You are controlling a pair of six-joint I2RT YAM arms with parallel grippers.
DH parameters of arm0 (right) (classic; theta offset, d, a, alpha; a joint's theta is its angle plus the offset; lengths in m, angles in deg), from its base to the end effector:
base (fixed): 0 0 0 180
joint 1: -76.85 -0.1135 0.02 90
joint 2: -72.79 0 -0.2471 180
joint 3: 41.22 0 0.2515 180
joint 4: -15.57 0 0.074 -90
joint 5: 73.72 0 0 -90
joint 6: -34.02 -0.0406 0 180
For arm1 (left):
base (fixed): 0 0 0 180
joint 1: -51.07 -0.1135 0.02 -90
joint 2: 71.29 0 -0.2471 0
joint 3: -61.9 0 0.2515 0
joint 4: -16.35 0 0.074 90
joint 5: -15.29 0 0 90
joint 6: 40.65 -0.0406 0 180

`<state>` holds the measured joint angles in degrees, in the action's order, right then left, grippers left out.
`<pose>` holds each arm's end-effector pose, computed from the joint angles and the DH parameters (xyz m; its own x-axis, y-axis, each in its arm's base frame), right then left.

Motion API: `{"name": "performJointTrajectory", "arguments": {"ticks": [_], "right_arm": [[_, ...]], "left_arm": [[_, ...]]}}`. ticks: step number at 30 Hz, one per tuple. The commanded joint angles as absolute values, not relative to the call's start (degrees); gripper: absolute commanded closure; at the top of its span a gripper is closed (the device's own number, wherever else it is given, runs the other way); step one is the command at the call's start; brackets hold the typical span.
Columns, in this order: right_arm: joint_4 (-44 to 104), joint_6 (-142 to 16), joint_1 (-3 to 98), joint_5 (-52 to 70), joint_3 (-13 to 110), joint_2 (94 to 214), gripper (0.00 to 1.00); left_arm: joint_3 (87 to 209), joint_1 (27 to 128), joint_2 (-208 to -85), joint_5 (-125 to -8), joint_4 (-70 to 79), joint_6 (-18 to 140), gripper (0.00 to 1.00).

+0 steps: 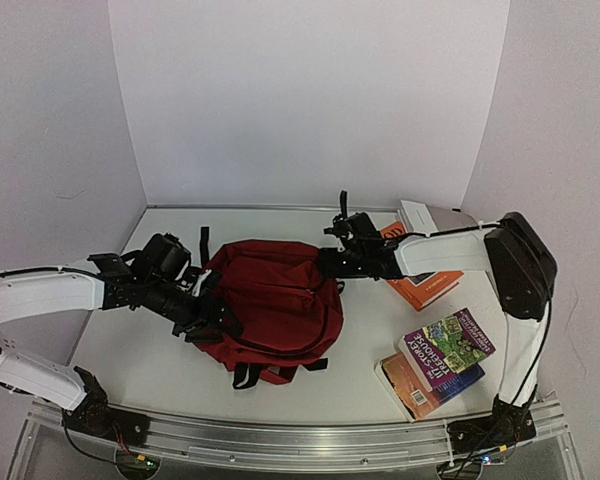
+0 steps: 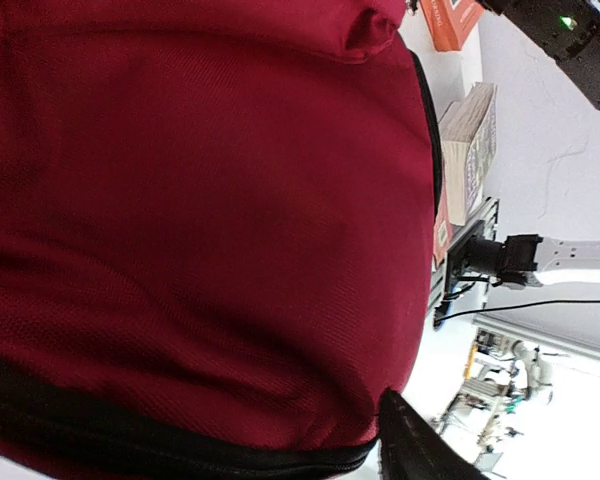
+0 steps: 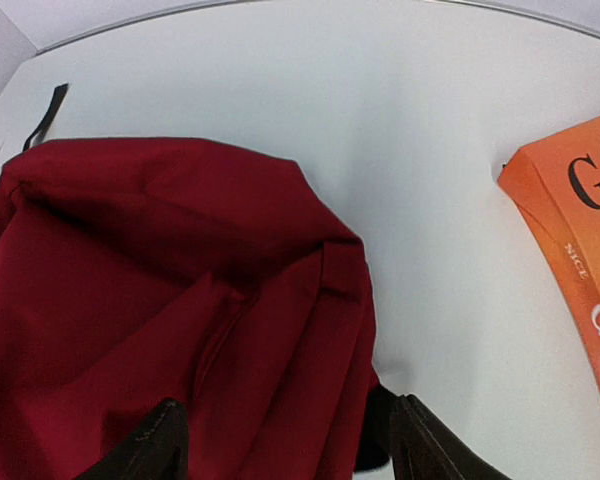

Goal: Pack the student bag
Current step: Zip the student bag at the center of the board.

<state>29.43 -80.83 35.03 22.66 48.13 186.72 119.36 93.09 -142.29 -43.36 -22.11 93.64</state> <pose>0.3298 0.2890 0.1637 -0.6716 -0.0405 -0.7398 -0.3477 0.8989 0.2665 0.1723 -0.1837 0.2026 -0.9844 0.0843 -0.1544 0.1707 0.6690 -0.7234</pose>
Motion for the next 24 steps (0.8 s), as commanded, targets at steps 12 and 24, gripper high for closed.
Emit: {"name": "performJointTrajectory", "arguments": {"ticks": [12,24], "right_arm": [[33.0,-99.1,26.0,10.7,24.8,160.8,0.12],[22.3,-107.2,17.8,9.8,25.7,171.6,0.42]], "left_arm": [[120.3,80.6,-130.6,-49.8,-29.9,91.6,0.07],[118.7,74.4,-131.1,-51.1,-27.4,91.9,0.02]]}}
